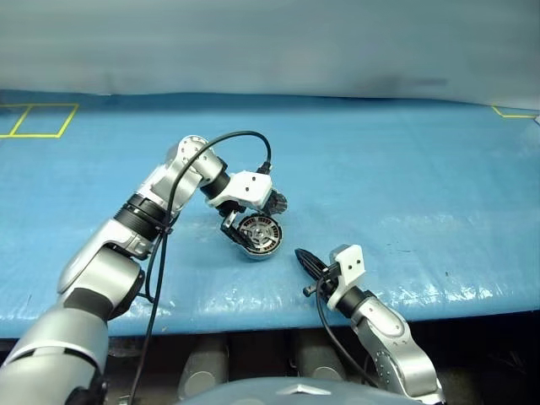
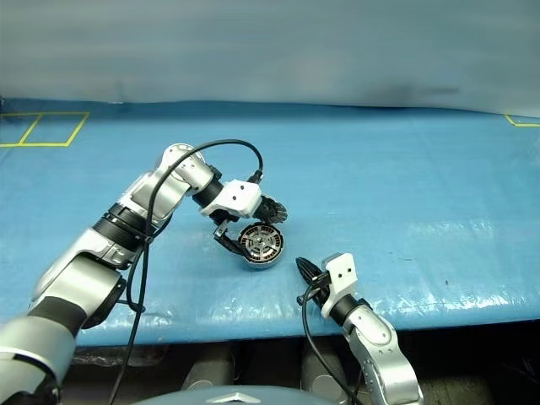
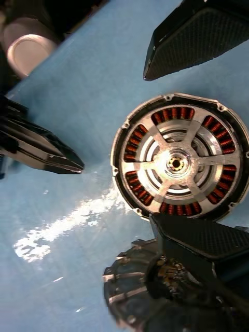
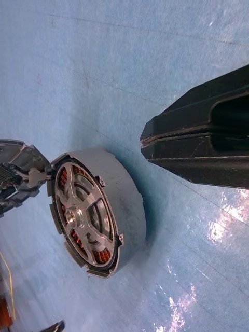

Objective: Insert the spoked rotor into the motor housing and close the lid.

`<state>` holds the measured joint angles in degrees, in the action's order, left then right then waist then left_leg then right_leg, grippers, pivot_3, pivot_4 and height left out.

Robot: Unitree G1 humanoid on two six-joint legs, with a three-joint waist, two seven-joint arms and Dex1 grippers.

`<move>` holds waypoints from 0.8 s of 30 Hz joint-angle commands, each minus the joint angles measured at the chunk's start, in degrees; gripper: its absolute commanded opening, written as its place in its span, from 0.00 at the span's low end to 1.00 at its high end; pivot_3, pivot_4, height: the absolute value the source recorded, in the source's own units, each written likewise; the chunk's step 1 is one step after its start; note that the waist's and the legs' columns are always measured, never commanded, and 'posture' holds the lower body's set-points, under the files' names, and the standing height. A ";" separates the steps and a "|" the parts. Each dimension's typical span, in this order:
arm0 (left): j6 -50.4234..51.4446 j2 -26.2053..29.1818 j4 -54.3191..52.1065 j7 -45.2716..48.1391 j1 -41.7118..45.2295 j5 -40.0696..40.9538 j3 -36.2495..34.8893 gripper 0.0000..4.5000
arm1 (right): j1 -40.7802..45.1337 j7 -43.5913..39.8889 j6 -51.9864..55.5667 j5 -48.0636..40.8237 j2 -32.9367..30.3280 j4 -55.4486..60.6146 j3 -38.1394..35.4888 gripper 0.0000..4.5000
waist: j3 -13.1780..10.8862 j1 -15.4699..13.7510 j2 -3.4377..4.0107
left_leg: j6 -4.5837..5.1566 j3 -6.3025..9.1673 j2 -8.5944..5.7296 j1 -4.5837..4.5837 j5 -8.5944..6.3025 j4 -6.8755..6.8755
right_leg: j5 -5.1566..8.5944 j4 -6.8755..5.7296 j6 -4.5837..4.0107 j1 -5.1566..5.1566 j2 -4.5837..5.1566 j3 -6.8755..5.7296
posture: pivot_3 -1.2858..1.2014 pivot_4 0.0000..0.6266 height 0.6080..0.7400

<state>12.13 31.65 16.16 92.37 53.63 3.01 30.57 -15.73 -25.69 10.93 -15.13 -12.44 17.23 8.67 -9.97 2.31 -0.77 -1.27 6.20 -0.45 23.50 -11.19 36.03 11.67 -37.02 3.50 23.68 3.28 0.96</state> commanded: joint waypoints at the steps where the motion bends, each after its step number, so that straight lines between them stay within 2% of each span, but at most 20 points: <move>1: 3.49 3.48 -8.17 0.13 -2.36 4.77 -3.14 0.71 | 0.71 -0.09 0.92 -1.40 -0.61 4.16 -1.20 0.00 | 0.00 0.01 0.00 | 0.00 0.01 0.00 0.00 0.00 0.00 | 0.00 0.00 0.00 -0.01 0.00 0.00 | 0.52 0.24 1.00; 5: 8.05 5.67 -17.76 -5.05 -8.13 5.74 -7.04 0.43 | 3.09 0.26 3.31 -0.94 -2.23 4.81 -2.50 0.00 | 0.01 -0.20 0.02 | 0.00 0.00 0.01 -0.02 0.00 0.02 | 0.00 0.00 -0.01 -0.03 0.00 0.00 | 0.52 0.24 1.00; 9: 14.68 4.88 -28.27 -15.19 -17.00 7.36 -12.25 0.12 | 8.60 1.45 7.99 2.51 -5.97 3.39 -3.22 0.00 | 0.01 -0.15 0.02 | 0.00 -0.02 -0.02 -0.03 0.00 0.05 | 0.00 0.02 0.00 -0.08 0.03 0.03 | 0.52 0.24 1.00; 11: 17.60 4.65 -33.37 -19.82 -22.57 8.31 -14.52 0.00 | 12.56 2.03 11.33 4.78 -8.25 2.40 -2.73 0.00 | 0.02 0.06 0.02 | 0.00 -0.07 -0.02 -0.05 0.00 0.05 | 0.00 0.01 0.00 -0.06 0.04 0.07 | 0.52 0.24 1.00; 17: 19.37 1.24 -41.08 -34.00 -38.75 9.36 -20.93 0.00 | 26.50 3.44 20.47 7.06 -9.21 -1.64 -2.00 0.00 | 0.03 0.03 0.05 | 0.00 -0.05 0.04 -0.16 0.00 -0.01 | -0.01 -0.05 -0.03 -0.08 -0.05 0.07 | 0.52 0.24 1.00; 24: 11.00 -9.28 -43.94 -49.27 -54.56 8.47 -24.11 0.00 | 43.47 0.26 18.66 11.29 -9.93 -14.97 1.48 0.00 | 0.04 -0.61 0.03 | -0.01 -0.17 -0.04 -0.24 0.00 0.00 | -0.05 0.02 -0.01 -0.18 0.06 0.12 | 0.52 0.24 1.00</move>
<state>26.34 23.54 -24.87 45.95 0.11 11.55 7.58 25.36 -24.34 31.71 -4.99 -21.90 4.56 9.92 -9.93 1.71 -0.74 -1.28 6.01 -0.50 23.26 -11.19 36.03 11.61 -37.00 3.49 23.49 3.36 1.09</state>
